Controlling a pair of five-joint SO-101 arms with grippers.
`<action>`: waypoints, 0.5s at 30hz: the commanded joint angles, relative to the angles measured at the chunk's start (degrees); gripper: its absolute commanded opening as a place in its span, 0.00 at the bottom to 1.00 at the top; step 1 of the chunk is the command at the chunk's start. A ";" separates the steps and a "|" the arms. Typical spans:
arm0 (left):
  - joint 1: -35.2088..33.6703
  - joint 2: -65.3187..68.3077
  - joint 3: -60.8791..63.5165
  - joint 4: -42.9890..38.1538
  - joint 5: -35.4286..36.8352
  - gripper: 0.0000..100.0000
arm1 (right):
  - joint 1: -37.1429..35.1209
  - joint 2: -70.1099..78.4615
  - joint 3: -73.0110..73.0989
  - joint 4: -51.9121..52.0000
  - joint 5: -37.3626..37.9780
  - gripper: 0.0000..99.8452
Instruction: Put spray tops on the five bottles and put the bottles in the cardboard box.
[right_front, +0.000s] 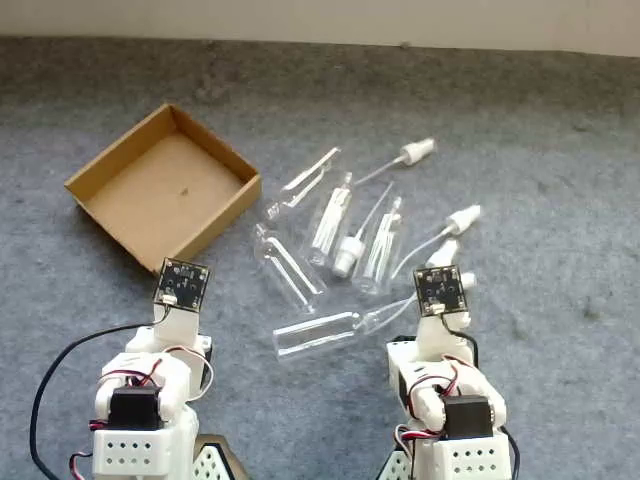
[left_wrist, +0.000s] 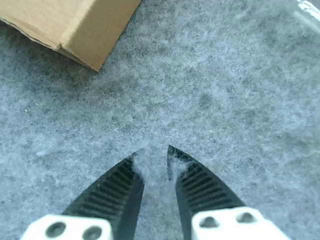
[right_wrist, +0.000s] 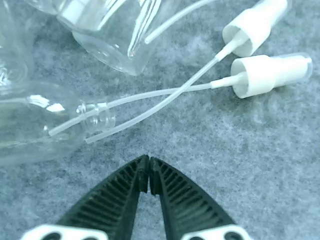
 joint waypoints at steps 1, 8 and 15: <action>-0.40 -0.92 1.27 -0.44 0.53 0.01 | -0.66 -0.57 6.37 0.40 0.18 0.01; 1.71 -0.92 1.27 -0.35 0.53 0.01 | -0.31 -0.57 6.37 0.40 0.44 0.01; 6.20 -0.92 0.31 -0.35 0.18 0.01 | -0.22 -0.57 6.29 0.40 0.44 0.01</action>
